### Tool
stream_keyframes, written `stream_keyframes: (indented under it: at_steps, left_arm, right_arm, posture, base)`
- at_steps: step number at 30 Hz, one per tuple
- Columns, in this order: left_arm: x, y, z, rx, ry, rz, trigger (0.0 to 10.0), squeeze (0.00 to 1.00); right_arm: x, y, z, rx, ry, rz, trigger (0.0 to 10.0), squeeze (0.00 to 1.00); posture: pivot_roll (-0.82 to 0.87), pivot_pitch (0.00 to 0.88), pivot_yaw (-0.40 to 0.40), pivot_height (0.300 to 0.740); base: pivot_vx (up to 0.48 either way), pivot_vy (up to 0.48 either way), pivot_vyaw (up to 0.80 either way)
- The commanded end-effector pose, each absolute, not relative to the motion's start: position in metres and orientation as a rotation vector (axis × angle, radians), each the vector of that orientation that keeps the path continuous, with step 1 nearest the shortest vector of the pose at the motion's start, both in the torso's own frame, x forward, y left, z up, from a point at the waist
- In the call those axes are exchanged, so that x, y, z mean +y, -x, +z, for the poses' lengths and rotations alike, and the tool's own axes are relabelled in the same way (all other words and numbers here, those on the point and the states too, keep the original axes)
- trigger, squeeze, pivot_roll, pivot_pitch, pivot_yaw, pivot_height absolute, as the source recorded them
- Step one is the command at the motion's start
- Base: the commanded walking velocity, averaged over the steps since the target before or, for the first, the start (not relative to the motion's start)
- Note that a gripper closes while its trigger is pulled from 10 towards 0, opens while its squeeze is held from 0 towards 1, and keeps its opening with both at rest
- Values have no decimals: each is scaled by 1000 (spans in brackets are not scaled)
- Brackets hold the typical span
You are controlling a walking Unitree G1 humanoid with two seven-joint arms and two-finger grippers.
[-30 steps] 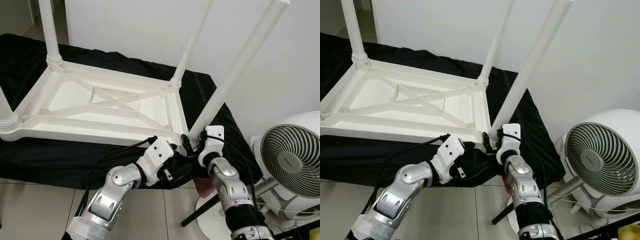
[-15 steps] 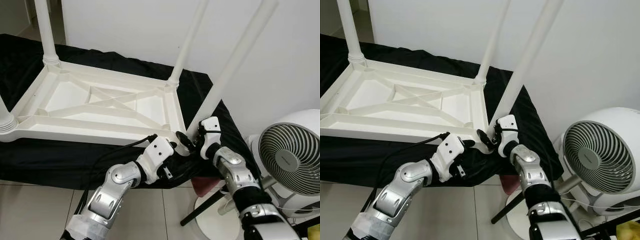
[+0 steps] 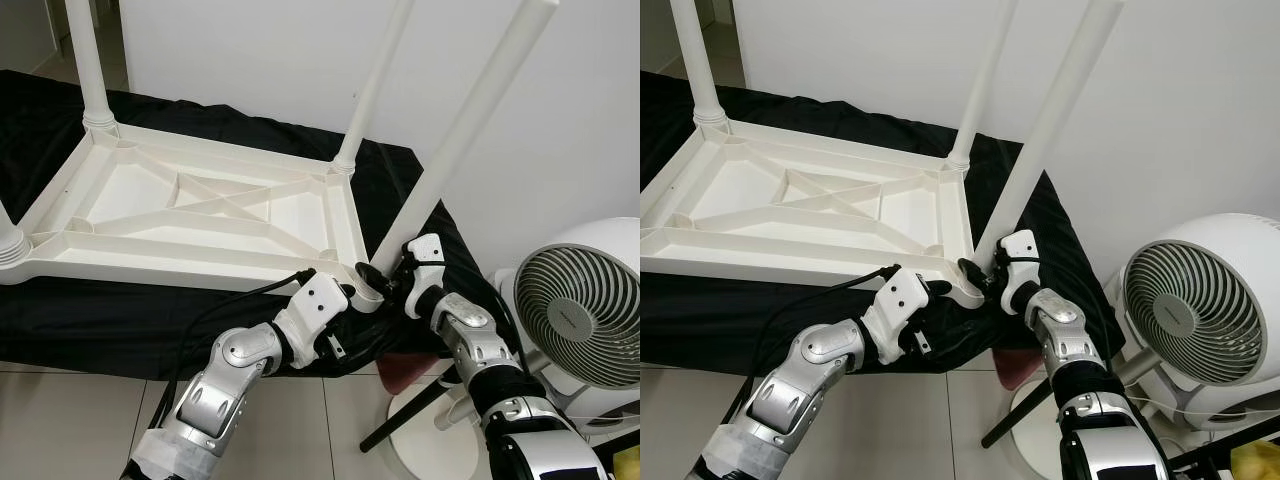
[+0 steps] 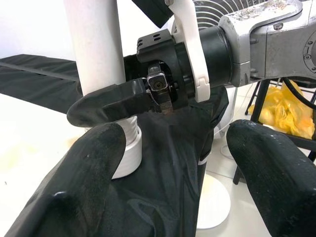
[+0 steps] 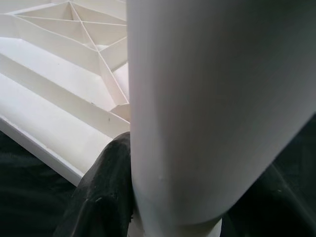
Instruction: Building children table
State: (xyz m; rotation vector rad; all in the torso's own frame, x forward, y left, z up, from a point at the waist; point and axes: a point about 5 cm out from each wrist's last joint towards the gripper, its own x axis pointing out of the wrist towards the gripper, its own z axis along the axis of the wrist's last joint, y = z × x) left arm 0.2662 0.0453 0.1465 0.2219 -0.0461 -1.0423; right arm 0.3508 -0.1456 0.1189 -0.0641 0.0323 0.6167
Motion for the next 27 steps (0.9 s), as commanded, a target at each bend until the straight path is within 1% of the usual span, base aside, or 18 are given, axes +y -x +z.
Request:
stream_keyframes:
  at_steps: [1, 9, 11, 12, 15, 16, 17, 20, 24, 26, 27]
  left_arm:
    - [40, -267, 151, -61, -212, -1042, 10000, 0]
    - [40, -267, 150, -60, -213, -1043, 10000, 0]
    - [40, -267, 151, -60, -205, -1044, 10000, 0]
    - [40, -267, 151, -60, -205, -1044, 10000, 0]
    - [39, -266, 151, -59, -196, -1048, 10000, 0]
    - [39, -266, 151, -59, -196, -1048, 10000, 0]
    - [39, -266, 150, -57, -199, -1051, 10000, 0]
    - [39, -265, 149, -52, -201, -1053, 10000, 0]
    - [39, -264, 149, -51, -200, -1053, 10000, 0]
    - [38, -264, 149, -52, -197, -1050, 10000, 0]
    - [38, -264, 149, -52, -197, -1050, 10000, 0]
  right_arm:
    - [-148, -346, 106, 92, 62, 569, 10000, 0]
    - [-144, -347, 108, 83, 16, 477, 10000, 0]
    - [-140, -344, 102, 112, -15, 399, 10000, 0]
    - [-140, -344, 102, 112, -15, 399, 10000, 0]
    - [-139, -341, 96, 148, -55, 253, 10000, 0]
    - [-139, -341, 96, 148, -55, 253, 10000, 0]
    - [-138, -339, 95, 156, -65, 196, 10000, 0]
    - [-128, -330, 93, 162, -107, 52, 10000, 0]
    - [-123, -327, 94, 150, -137, 26, 10000, 0]
    - [-109, -321, 97, 136, -172, 25, 10000, 0]
    - [-109, -321, 97, 136, -172, 25, 10000, 0]
  posture:
    - [123, 0, -212, 740]
    - [119, 0, -207, 740]
    - [115, 0, -202, 740]
    - [115, 0, -202, 740]
    - [111, 5, -200, 740]
    - [111, 5, -200, 740]
    - [111, 5, -200, 740]
    - [111, 9, -203, 740]
    - [118, 9, -212, 740]
    - [122, 10, -216, 740]
    - [122, 10, -216, 740]
  base:
    - [0, 0, 0]
    - [0, 0, 0]
    - [0, 0, 0]
    - [0, 0, 0]
    - [0, 0, 0]
    - [0, 0, 0]
    - [0, 0, 0]
    - [0, 0, 0]
    - [0, 0, 0]
    - [0, 0, 0]
    - [0, 0, 0]
